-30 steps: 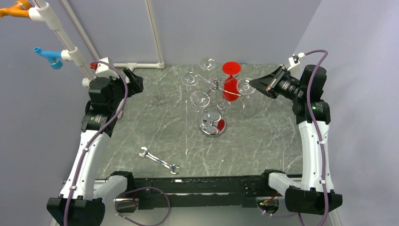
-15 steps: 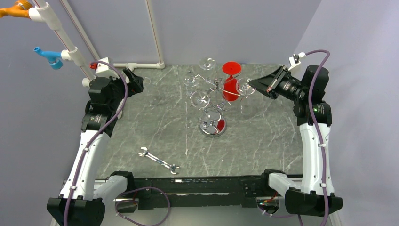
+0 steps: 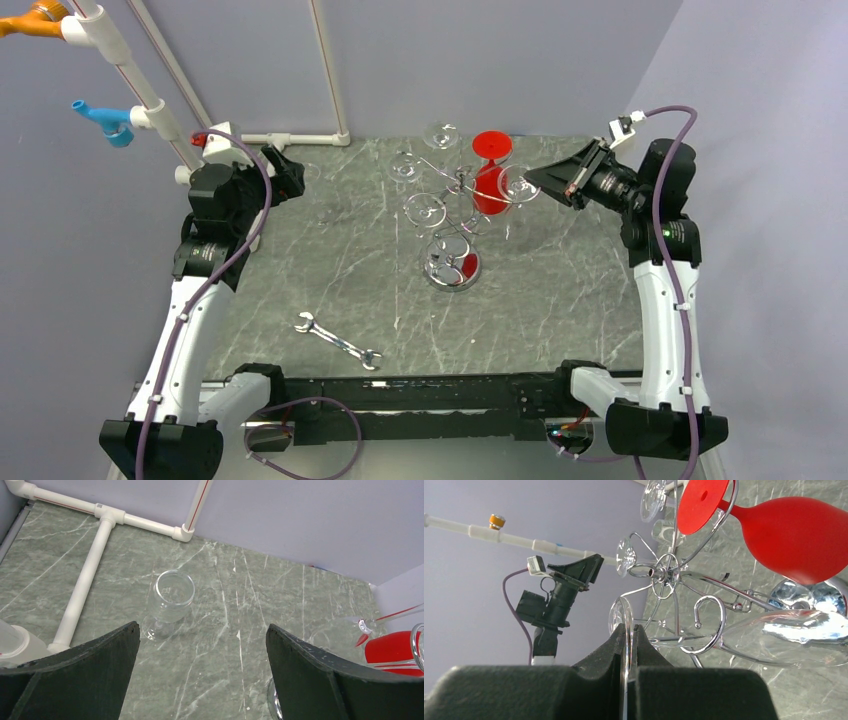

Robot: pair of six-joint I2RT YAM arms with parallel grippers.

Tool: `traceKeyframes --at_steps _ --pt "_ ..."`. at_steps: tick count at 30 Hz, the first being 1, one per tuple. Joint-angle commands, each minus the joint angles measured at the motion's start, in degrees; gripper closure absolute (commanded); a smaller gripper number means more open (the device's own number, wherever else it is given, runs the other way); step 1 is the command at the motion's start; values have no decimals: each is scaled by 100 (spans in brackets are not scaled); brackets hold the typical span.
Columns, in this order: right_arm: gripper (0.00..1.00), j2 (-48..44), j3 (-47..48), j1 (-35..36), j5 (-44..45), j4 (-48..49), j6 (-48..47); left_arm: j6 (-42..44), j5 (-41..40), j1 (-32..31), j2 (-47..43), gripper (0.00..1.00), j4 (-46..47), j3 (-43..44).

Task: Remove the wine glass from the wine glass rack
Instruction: Pick up the wine glass from the wine rack.

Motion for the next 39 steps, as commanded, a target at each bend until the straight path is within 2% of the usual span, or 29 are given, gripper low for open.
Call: traceKeyframes --at_steps 1,13,39 --pt "100 -54 -112 56 -210 515 249 -64 1 34 -18 1 158 236" --pt "100 66 -246 276 -168 817 398 -55 -1 41 -1 1 148 244" --pt "100 652 -98 863 475 839 422 -20 1 49 -27 1 139 255"
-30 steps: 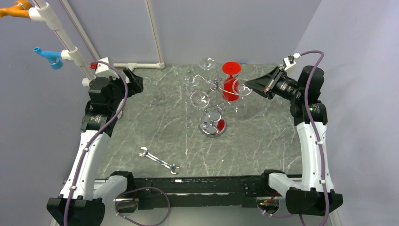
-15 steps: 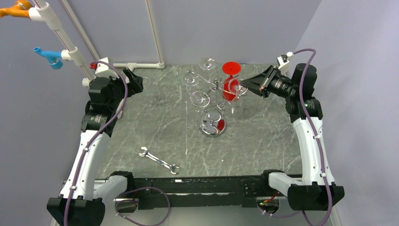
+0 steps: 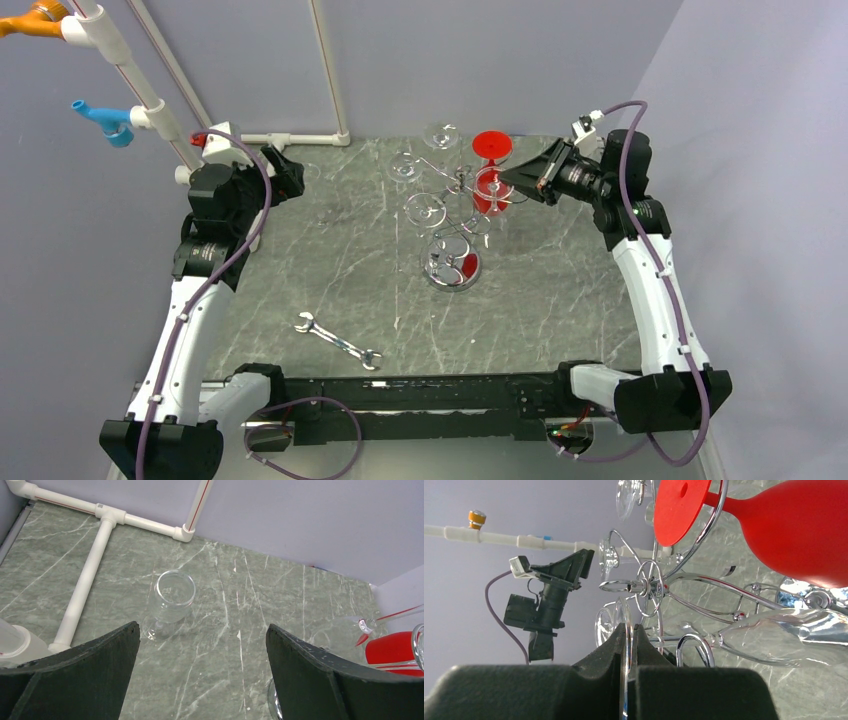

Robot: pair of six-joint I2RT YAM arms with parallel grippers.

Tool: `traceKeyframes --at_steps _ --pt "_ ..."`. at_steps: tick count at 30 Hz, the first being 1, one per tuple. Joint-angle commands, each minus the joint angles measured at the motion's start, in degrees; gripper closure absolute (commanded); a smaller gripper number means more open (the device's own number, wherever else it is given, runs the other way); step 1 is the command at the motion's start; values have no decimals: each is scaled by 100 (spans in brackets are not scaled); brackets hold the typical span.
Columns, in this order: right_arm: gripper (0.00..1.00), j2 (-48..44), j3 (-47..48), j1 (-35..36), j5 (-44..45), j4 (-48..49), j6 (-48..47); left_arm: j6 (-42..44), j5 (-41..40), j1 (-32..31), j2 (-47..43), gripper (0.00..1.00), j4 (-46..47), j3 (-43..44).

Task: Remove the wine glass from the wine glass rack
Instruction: Pick up the wine glass from the wine rack.

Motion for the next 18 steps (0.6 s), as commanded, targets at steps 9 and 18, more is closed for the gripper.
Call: traceKeyframes --at_steps 9,18 --pt "100 53 206 41 287 240 -4 -12 1 41 -4 1 136 243" --pt "100 136 449 -54 394 -3 -181 -3 1 36 4 1 130 253"
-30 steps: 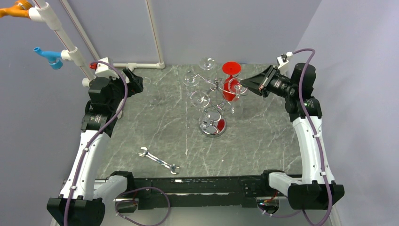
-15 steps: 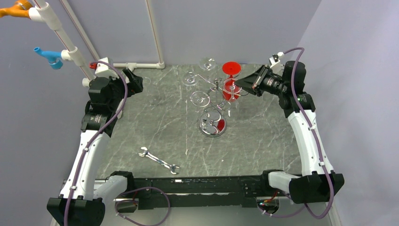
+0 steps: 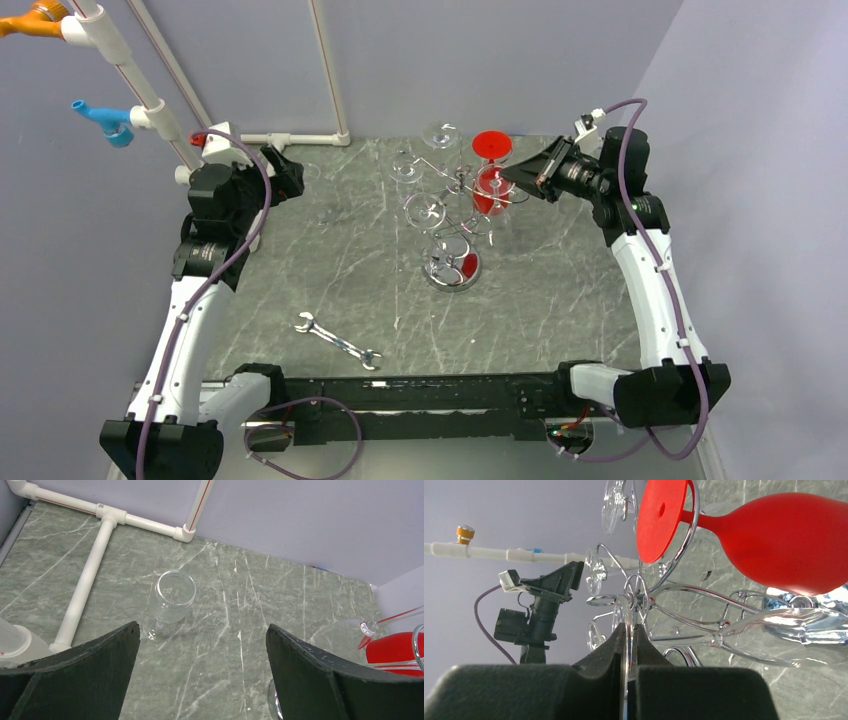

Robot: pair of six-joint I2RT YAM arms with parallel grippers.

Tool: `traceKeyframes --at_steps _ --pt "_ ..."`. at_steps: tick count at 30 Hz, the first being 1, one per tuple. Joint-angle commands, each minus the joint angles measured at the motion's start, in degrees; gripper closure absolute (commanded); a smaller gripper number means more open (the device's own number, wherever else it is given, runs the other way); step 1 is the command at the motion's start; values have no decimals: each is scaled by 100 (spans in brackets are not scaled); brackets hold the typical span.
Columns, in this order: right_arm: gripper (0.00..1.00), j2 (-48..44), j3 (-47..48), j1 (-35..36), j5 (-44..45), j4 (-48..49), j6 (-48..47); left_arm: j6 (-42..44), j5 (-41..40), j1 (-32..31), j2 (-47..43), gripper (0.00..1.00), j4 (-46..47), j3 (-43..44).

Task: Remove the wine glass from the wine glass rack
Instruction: Pick up the wine glass from the wine rack.

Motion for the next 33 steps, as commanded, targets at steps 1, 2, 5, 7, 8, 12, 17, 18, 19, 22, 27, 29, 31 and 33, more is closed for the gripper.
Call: traceKeyframes --at_steps 1,2,5,7,8,12,17,18,19,22,27,29,31,33 --pt "100 -3 409 -88 116 47 -108 -5 1 29 0 1 132 258" --pt "100 -18 410 -96 129 64 -118 -5 1 30 0 1 132 255" --pt "100 -14 413 -157 132 54 -136 -11 1 29 -6 1 127 252" --pt "100 -5 402 -204 124 45 -139 -9 1 30 -15 1 132 257" --pt "100 -11 393 -208 128 48 -144 -5 1 30 -16 1 132 254" --pt "100 -46 445 -213 201 -68 -244 -5 1 29 -26 1 132 251" --pt "100 -132 492 -444 351 -172 -379 0 -3 29 -18 1 131 258" --pt "100 -157 482 -462 374 -183 -395 -1 1 30 -18 1 127 255" --pt "100 -170 481 -479 384 -206 -411 2 1 30 -18 1 131 252" --pt "100 -203 472 -524 395 -264 -451 4 1 30 -17 1 130 246" --pt "100 -349 530 -578 596 -468 -588 3 1 30 -18 1 140 249" --pt "100 -430 593 -592 741 -597 -679 0 1 30 -15 1 130 243" --pt "100 -541 641 -591 927 -719 -760 -5 1 28 -9 1 137 254" --pt "100 -654 660 -591 1067 -811 -820 -15 1 30 -9 1 135 245"
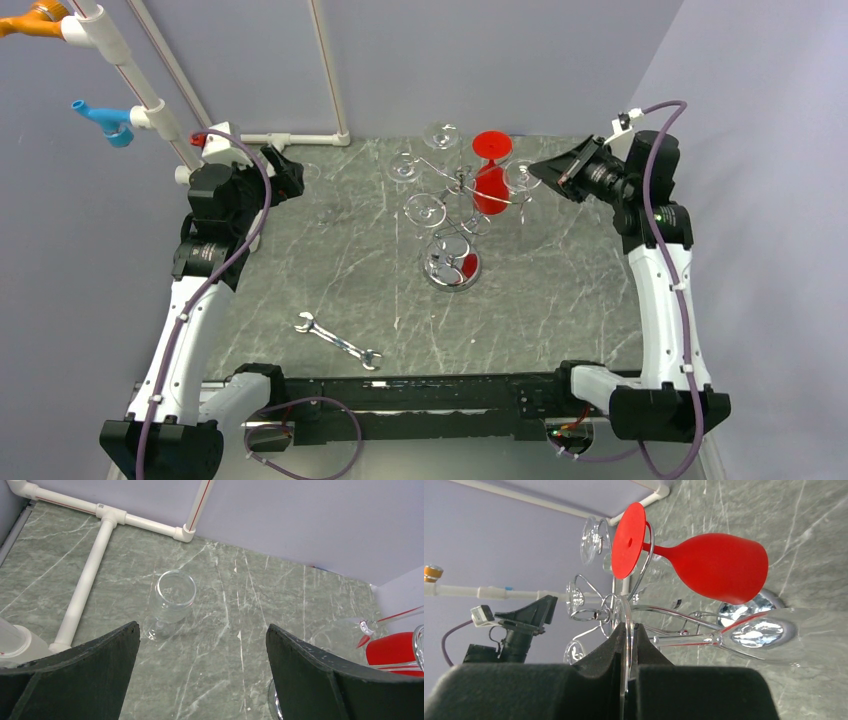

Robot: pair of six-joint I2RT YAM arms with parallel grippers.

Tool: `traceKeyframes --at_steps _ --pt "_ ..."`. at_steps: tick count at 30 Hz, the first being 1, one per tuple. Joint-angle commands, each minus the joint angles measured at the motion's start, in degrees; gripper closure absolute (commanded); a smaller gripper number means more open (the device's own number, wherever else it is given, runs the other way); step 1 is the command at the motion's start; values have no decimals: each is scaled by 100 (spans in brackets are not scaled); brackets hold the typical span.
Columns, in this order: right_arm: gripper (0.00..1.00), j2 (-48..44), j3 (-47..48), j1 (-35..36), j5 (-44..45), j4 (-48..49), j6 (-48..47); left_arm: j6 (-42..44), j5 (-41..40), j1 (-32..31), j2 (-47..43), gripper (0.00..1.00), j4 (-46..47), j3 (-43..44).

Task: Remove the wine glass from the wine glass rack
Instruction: Pick up the wine glass from the wine rack, then place the wine glass at the center of the board.

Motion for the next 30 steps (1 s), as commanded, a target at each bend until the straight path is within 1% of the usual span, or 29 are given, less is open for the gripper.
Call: traceKeyframes --at_steps 1,13,23,30 --pt "100 -417 354 -21 403 -199 -235 -16 1 30 -9 1 143 246" --pt "100 -745 509 -23 698 -690 -473 -52 1 30 -9 1 158 237" --pt "100 -1127 307 -22 637 -625 -554 -49 -1 30 -9 2 185 231" --pt "100 -1249 447 -20 652 -883 -781 -66 3 28 20 2 204 227"
